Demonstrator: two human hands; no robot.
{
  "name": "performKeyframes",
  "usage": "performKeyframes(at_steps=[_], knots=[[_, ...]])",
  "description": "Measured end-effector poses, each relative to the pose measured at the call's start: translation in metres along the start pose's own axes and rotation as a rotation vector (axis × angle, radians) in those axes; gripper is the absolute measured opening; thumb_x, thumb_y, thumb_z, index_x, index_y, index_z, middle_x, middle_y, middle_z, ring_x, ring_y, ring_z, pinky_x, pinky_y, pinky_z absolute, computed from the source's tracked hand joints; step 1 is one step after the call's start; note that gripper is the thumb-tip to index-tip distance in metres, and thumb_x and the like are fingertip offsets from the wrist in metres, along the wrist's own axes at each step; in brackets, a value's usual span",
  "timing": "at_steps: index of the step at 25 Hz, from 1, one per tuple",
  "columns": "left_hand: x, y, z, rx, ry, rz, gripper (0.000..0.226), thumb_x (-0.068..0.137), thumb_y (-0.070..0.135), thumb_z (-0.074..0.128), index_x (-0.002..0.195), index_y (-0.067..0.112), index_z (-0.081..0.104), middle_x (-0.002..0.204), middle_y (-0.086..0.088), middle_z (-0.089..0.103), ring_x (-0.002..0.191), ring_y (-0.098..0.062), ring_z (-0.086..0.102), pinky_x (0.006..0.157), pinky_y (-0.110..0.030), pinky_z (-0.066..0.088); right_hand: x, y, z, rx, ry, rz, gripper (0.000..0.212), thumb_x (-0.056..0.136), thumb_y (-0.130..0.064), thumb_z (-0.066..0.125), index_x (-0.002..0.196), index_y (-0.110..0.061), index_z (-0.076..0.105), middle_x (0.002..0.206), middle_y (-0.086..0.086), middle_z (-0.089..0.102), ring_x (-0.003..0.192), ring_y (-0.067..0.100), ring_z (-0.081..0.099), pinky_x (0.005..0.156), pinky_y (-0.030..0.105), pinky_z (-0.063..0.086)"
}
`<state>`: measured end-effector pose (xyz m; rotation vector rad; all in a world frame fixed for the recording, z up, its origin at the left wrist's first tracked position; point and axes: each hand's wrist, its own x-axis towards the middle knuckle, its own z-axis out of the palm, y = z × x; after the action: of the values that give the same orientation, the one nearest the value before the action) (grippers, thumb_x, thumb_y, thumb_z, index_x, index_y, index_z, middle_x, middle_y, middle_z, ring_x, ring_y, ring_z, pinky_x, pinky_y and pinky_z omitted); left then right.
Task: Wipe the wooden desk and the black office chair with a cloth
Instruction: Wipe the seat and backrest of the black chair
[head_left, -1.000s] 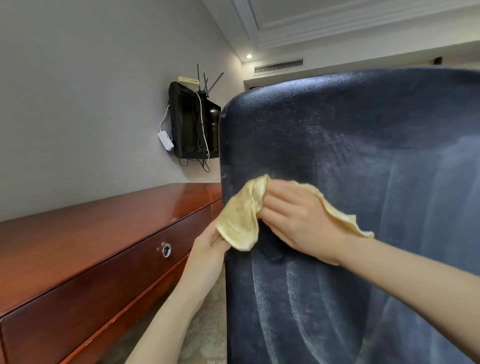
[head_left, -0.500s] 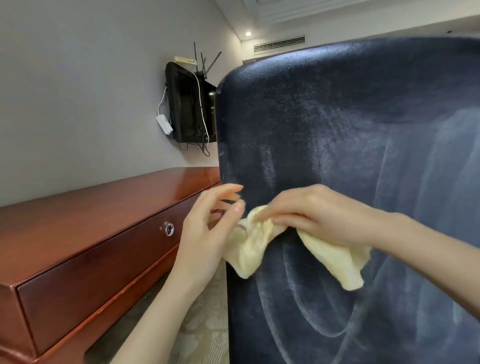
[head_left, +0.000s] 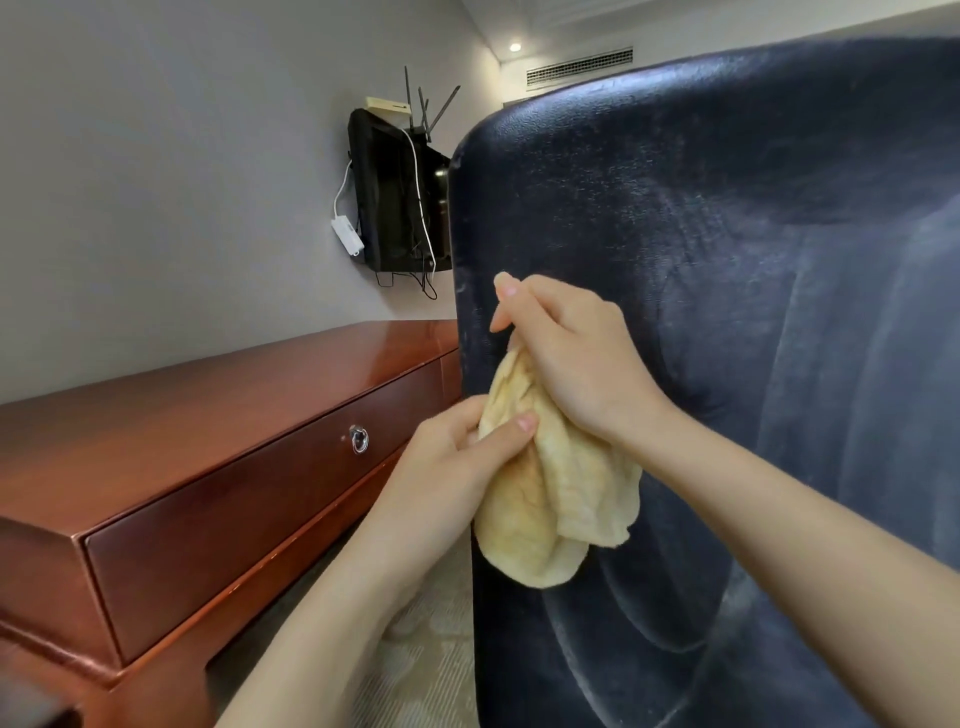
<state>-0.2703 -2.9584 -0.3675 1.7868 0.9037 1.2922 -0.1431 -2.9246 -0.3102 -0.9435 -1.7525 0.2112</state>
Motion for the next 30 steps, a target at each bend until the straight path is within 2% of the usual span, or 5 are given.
performKeyframes(at_steps=[6,10,15,24,30], knots=[[0.001,0.000,-0.018,-0.029,0.210,-0.055,0.018,0.094,0.026,0.054,0.104,0.021,0.069,0.097,0.000,0.074,0.092,-0.016,0.070,0.088,-0.041,0.053,-0.008,0.009,-0.017,0.438,-0.127,0.149,0.027,0.097,-0.039,0.043,0.105,-0.024,0.064,0.104,-0.006,0.064,0.093,0.009,0.061,0.087,0.029,0.051],[0.005,-0.004,-0.026,-0.116,0.325,-0.070,0.017,0.094,0.024,0.055,0.100,0.019,0.070,0.096,-0.002,0.074,0.092,-0.020,0.070,0.084,-0.039,0.054,-0.027,0.020,-0.028,0.204,-0.064,-0.046,0.020,0.082,-0.020,0.067,0.102,-0.021,0.063,0.096,0.000,0.064,0.086,0.018,0.060,0.081,0.024,0.050],[0.006,-0.008,-0.011,-0.267,0.238,-0.067,0.020,0.095,0.020,0.052,0.110,0.012,0.063,0.098,-0.007,0.074,0.093,-0.023,0.070,0.078,-0.034,0.058,-0.048,0.024,-0.012,-0.107,-0.168,-0.196,0.052,0.077,-0.040,0.066,0.126,-0.035,0.051,0.119,-0.017,0.052,0.114,0.003,0.043,0.095,0.012,0.033],[0.002,0.002,-0.006,0.214,-0.112,0.126,0.042,0.087,0.043,0.052,0.128,0.040,0.053,0.115,0.017,0.067,0.109,0.000,0.060,0.096,-0.020,0.045,-0.071,0.048,0.011,1.050,0.199,0.433,0.042,0.072,-0.021,0.072,0.107,-0.005,0.055,0.100,0.015,0.069,0.091,0.026,0.069,0.074,0.035,0.058],[0.030,-0.018,-0.015,0.199,0.412,0.129,0.029,0.094,0.017,0.054,0.107,0.043,0.058,0.104,0.017,0.063,0.090,0.009,0.058,0.079,-0.015,0.048,-0.013,0.030,-0.030,-0.100,0.763,-0.515,0.023,0.071,-0.004,0.075,0.090,-0.014,0.068,0.102,0.010,0.061,0.100,0.015,0.056,0.088,0.024,0.043]])
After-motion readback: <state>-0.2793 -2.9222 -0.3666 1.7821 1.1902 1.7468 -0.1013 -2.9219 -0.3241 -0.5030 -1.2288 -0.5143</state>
